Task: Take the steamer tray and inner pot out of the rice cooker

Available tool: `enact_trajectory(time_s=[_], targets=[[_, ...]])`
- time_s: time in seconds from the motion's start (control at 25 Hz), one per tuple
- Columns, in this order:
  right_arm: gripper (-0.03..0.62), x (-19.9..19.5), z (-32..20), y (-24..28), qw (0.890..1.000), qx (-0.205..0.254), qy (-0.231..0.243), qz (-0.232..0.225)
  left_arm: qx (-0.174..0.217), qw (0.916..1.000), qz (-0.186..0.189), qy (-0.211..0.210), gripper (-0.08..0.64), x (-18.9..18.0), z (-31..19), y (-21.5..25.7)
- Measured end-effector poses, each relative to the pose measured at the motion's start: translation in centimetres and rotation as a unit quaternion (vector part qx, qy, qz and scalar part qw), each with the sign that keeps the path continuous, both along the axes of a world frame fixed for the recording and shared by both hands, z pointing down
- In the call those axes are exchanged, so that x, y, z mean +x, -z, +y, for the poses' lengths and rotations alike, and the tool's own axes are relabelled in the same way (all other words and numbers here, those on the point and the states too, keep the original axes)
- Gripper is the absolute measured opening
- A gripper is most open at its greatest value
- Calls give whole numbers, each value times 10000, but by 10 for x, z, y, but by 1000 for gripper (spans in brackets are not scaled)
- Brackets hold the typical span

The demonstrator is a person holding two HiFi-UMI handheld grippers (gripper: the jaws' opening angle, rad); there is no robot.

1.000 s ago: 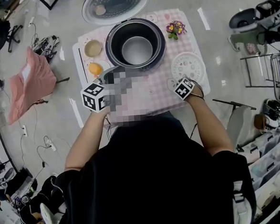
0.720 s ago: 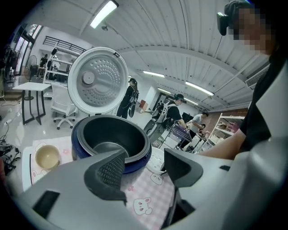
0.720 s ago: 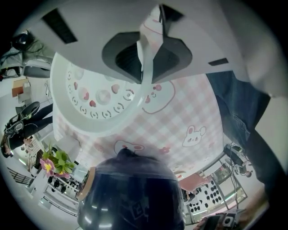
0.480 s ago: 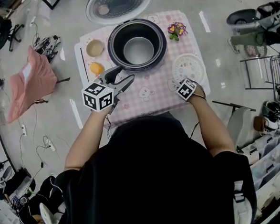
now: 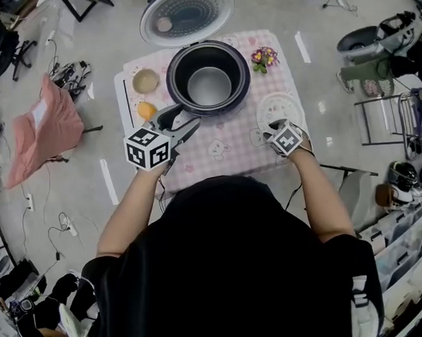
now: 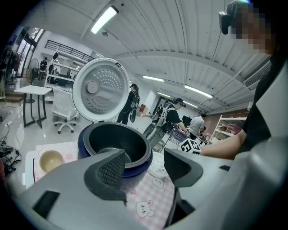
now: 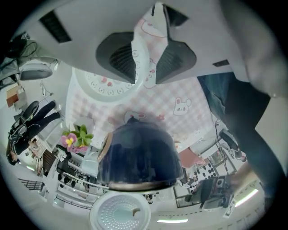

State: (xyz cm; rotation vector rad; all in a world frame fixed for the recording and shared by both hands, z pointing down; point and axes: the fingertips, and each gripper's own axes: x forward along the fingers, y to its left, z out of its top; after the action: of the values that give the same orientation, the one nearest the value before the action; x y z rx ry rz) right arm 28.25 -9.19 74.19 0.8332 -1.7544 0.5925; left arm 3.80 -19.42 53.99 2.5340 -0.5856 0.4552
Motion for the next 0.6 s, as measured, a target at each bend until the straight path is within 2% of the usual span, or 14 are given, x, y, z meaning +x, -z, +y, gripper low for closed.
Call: enact_trajectory(time_s=[0.16, 0.28, 0.44, 0.6], targets=[[153, -10, -19, 32, 9989, 255, -119, -370, 66, 9999, 43, 72, 290, -8, -4, 8], [155, -14, -43, 70, 9959, 699, -237, -528, 119, 9999, 62, 107, 290, -14, -7, 13], [164, -15, -74, 126, 9863, 1457, -376, -682, 164, 9997, 66, 173, 290, -22, -8, 20], [164, -18, -96, 169, 9747, 1937, -557, -970, 176, 9995, 54, 272, 290, -31, -10, 22]])
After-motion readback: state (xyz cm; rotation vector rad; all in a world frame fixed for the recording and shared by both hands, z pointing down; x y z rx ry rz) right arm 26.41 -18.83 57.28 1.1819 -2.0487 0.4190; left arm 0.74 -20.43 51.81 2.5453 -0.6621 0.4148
